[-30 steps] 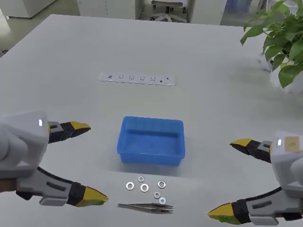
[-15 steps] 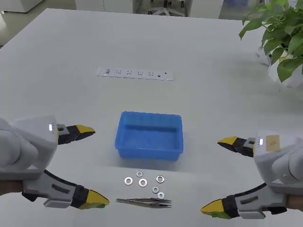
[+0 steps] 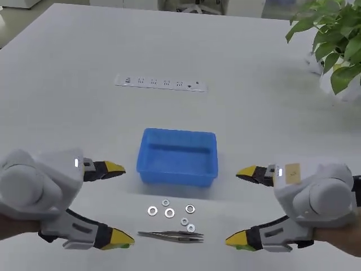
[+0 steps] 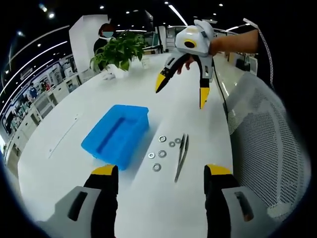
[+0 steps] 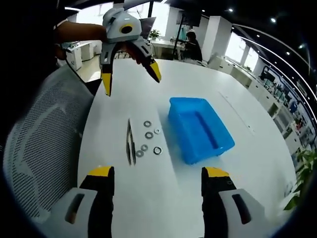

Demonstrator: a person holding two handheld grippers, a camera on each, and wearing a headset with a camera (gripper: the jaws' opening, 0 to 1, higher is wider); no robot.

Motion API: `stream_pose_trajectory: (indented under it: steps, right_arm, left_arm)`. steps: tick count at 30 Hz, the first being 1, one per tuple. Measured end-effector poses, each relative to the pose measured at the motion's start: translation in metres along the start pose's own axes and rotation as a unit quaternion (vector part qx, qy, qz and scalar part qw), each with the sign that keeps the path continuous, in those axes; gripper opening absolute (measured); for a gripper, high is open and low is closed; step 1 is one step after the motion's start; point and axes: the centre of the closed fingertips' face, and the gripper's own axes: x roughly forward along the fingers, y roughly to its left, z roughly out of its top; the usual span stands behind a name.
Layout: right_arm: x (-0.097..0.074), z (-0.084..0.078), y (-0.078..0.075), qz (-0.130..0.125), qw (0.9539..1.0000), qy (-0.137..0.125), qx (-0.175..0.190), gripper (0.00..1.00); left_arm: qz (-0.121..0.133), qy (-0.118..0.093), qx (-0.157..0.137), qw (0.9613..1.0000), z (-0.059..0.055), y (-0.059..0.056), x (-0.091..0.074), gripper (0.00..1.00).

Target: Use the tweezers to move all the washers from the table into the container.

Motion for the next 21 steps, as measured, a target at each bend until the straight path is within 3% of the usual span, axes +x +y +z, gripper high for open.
stream_pose_trajectory:
  steps: [14,21]
  right_arm:
    - [0.025,0.009,0.02,0.043,0.9979,-0.001,-0.048,0.53]
    - [0.038,0.007,0.027,0.067,0.9945,0.01,-0.08,0.43]
  left_arm:
    - [-0.024,0.016,0.027,0.9992,-0.014,-0.009,0.02,0.54]
    - [-0.043,0.037,0.038,0.9977,-0.022,-0.016,0.033,0.44]
